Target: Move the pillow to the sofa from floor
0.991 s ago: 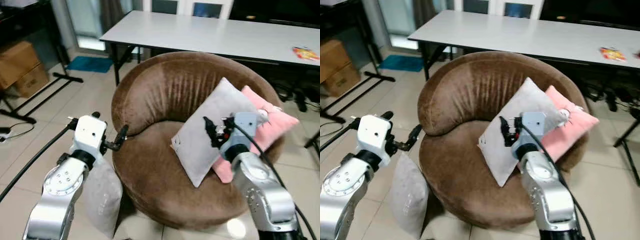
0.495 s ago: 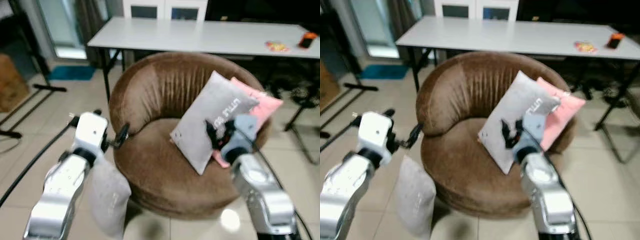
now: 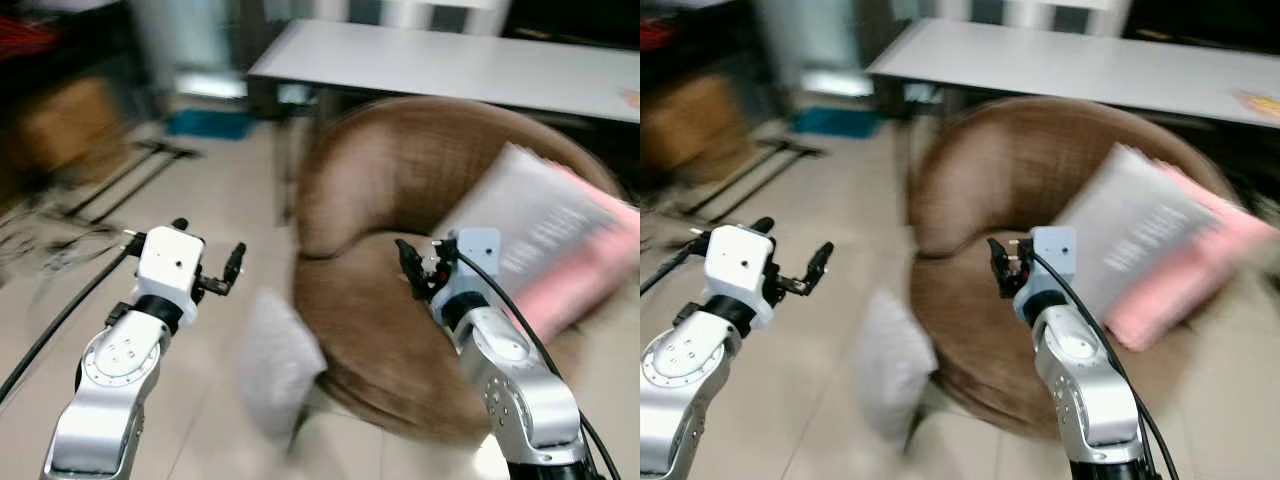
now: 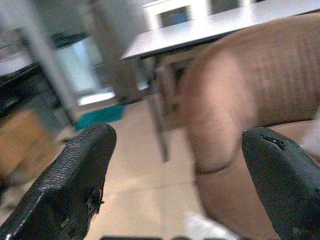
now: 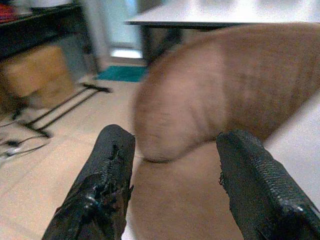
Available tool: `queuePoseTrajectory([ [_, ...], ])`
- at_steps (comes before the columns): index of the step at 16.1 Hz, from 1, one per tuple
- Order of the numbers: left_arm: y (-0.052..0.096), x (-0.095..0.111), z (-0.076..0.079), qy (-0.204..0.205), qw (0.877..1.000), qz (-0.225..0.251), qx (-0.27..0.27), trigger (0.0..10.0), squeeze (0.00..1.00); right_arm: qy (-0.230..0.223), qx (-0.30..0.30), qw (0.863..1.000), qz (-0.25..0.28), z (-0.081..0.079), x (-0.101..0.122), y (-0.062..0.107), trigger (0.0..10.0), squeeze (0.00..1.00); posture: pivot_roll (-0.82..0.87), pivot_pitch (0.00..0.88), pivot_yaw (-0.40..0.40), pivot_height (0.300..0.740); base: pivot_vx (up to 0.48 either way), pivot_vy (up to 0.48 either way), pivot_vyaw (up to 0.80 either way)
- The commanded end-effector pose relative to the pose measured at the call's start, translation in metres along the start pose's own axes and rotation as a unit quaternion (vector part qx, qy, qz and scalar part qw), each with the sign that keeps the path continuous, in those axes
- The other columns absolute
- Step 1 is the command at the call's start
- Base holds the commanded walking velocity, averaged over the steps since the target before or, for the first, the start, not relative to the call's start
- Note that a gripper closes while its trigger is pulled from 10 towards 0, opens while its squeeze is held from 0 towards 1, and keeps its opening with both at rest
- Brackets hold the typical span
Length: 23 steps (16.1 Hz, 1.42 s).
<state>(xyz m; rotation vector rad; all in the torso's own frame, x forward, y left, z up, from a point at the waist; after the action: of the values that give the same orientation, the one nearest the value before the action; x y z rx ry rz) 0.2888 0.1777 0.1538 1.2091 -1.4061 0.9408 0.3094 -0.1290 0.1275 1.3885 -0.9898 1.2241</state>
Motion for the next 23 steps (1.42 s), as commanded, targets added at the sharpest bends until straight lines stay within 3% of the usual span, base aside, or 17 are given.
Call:
queuePoseTrajectory([
  [1, 0.001, 0.002, 0.0, 0.004, 1.0, 0.004, 0.0, 10.0, 0.0, -0.003, 0.0, 1.0, -0.003, 0.002, -0.001, 0.0, 10.0, 0.0, -0.12, 0.0, 0.009, 0.74, 0.277, 0.0, 0.8],
  [6, 0.001, 0.002, 0.001, 0.005, 1.0, 0.003, -0.001, 10.0, 0.0, -0.001, -0.007, 1.0, -0.002, 0.003, 0.0, 0.0, 10.0, 0.0, -0.12, 0.0, 0.01, 0.74, 0.3, 0.0, 0.78],
  [11, 0.0, 0.002, 0.0, 0.003, 1.0, 0.0, 0.0, 10.0, 0.0, 0.006, -0.047, 0.999, 0.007, 0.014, 0.001, -0.001, 10.0, 0.0, -0.12, 0.0, 0.01, 0.74, 0.3, 0.0, 0.0],
  [15, 0.0, 0.002, 0.001, -0.001, 1.0, -0.001, -0.001, 10.0, 0.0, 0.004, -0.045, 0.999, 0.012, 0.015, 0.003, 0.0, 10.0, 0.0, -0.12, 0.0, 0.012, 0.74, 0.29, 0.0, 0.0],
  [23, 0.001, 0.001, 0.002, -0.029, 1.0, 0.01, -0.004, 10.0, 0.0, 0.006, -0.04, 0.999, 0.016, 0.015, 0.002, -0.001, 10.0, 0.0, -0.13, 0.0, 0.009, 0.72, 0.0, 0.0, 0.0],
])
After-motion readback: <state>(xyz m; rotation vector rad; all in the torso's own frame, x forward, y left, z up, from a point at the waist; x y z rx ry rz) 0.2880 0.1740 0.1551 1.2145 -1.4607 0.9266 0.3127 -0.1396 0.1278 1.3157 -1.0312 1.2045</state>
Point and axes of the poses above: a point about 5 cm out from each wrist's last joint towards the gripper, its own y axis pointing back from the gripper into the wrist, its own x axis along the axis of the wrist's last joint, z = x × y, the point moved 4 cm from there along -y, pointing out of the wrist towards the gripper, and after that the axes turned 6 degrees about y, right-handed, at the moved point
